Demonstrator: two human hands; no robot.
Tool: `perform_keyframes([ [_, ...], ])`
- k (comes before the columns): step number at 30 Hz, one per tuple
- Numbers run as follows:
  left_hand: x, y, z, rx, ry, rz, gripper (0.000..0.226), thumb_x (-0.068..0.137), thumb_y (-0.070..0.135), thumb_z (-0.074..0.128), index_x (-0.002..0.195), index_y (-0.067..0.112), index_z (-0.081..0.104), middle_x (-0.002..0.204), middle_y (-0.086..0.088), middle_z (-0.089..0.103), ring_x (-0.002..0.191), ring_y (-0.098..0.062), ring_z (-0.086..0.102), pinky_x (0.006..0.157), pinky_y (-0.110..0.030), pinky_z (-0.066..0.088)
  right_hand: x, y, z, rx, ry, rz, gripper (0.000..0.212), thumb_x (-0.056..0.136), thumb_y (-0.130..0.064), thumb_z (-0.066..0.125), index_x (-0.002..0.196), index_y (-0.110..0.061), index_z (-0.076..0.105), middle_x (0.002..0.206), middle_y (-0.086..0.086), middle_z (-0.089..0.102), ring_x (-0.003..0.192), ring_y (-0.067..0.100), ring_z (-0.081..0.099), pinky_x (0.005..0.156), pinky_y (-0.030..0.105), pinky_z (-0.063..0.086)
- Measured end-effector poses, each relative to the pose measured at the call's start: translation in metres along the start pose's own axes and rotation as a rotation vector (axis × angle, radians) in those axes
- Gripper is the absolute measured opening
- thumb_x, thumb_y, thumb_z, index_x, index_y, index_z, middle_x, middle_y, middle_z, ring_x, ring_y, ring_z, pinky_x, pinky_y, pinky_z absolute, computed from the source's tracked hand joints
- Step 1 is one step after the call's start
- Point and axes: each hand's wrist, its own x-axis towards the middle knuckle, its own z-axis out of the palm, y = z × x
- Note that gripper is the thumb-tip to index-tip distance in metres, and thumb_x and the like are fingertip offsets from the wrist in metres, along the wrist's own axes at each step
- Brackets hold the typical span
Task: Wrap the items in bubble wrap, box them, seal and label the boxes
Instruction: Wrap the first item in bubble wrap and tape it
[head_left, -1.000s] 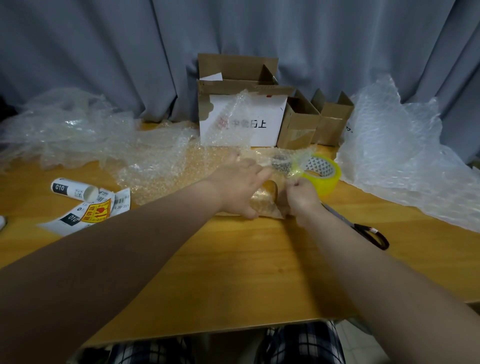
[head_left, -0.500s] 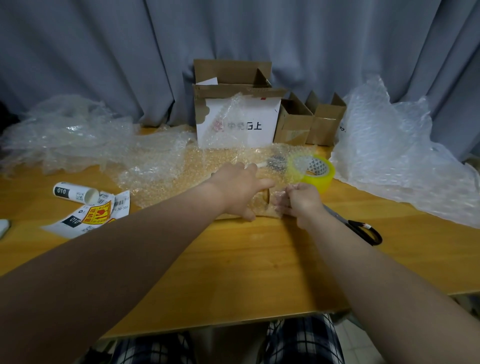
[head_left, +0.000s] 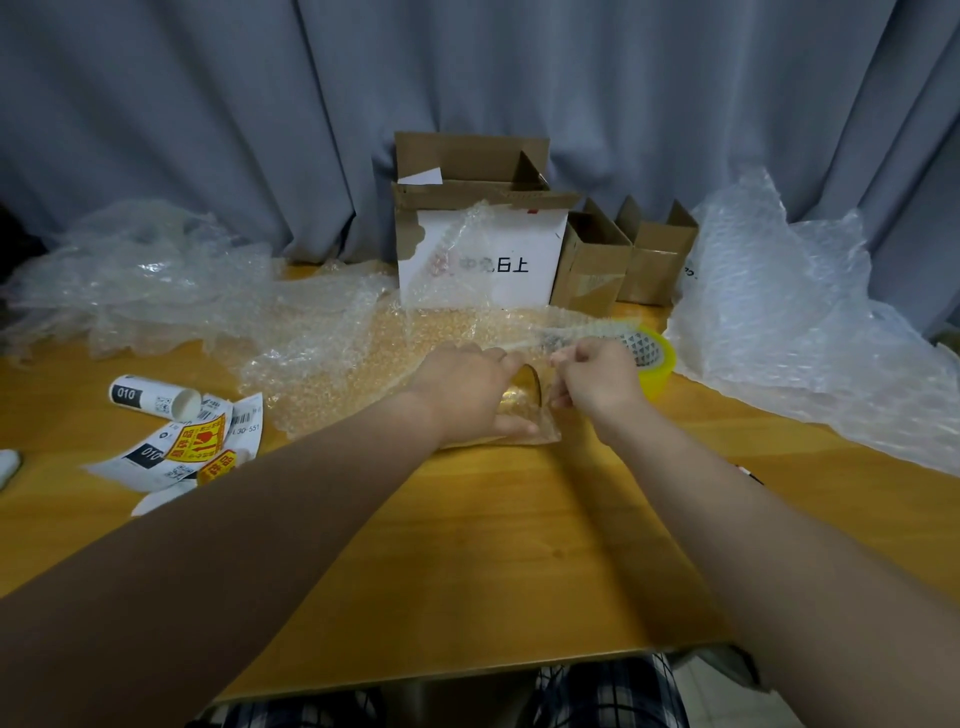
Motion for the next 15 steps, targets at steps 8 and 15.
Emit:
perform_keyframes([
  [8, 0.006, -0.011, -0.012, -0.027, -0.103, 0.082, 0.092, 0.073, 0.071, 0.059, 0.145, 0.039, 0.012, 0.125, -0.005, 0.049, 0.098, -0.024, 0.056, 0.068, -0.032, 0.039, 0.009, 0.011, -0.006, -0.075, 0.074, -0.011, 0.033, 0.097, -0.008, 0.048, 0.066, -0.012, 0.056, 0.055, 0.008, 0.057, 0.052, 0.022, 0.055, 0.069, 0.043, 0.055],
  [15, 0.009, -0.001, -0.017, 0.123, -0.089, -0.017, 0.077, 0.077, 0.064, 0.059, 0.138, 0.031, 0.026, 0.119, -0.012, 0.049, 0.093, -0.031, 0.058, 0.069, -0.036, 0.044, 0.006, 0.031, -0.009, -0.036, 0.107, 0.104, 0.032, 0.096, -0.009, 0.052, 0.064, -0.010, 0.051, 0.059, 0.008, 0.057, 0.051, 0.022, 0.055, 0.066, 0.041, 0.054],
])
